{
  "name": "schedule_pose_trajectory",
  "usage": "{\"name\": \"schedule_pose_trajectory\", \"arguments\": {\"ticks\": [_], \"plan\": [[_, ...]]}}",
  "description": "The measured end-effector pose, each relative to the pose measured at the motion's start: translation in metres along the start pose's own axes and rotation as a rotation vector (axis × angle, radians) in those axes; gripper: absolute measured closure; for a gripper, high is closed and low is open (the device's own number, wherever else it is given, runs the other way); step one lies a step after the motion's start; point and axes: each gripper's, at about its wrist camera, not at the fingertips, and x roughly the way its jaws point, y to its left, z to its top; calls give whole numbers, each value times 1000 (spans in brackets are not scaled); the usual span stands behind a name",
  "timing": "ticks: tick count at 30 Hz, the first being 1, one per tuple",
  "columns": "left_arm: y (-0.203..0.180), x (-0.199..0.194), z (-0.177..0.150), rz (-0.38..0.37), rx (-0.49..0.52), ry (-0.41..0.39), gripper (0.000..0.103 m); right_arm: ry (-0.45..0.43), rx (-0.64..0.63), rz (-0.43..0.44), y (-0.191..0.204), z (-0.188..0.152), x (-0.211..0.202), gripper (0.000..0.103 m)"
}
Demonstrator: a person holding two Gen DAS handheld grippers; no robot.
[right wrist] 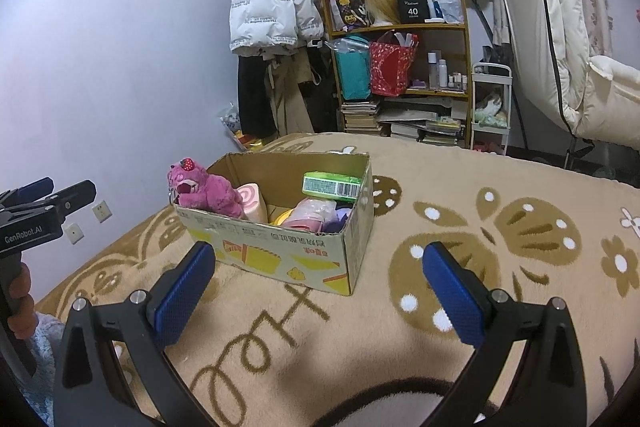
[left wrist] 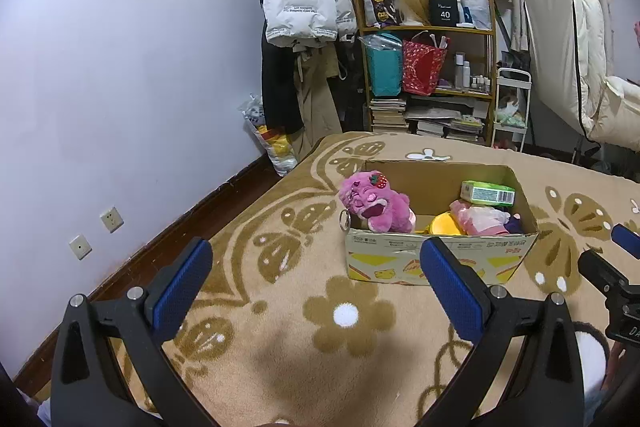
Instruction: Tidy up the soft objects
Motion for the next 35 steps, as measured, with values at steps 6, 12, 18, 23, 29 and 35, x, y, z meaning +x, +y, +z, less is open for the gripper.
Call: {"name": "schedule_pose_trajectory", "arguments": {"ticks": [6, 12, 18, 23, 29, 35], "plan": [[-3, -1, -2, -8, 10, -1, 0, -1, 2, -3, 0, -1, 0, 0], [-6, -4, -3, -13, 29, -3, 0, 0, 0, -2, 0, -1, 0, 0], [-7, -3, -4, -17, 33, 2, 0, -1, 0, -1, 0, 0, -1, 0], [-7, -3, -3, -18, 40, 4, 0, 1, 0, -1, -1, 0, 0, 0], [-6, -2, -4, -21, 30, 13, 0, 1, -2, -2, 0, 1, -1, 0], [-6, 0, -6, -29, 41, 20, 0, 1, -1, -1, -1, 1, -1, 0]]}}
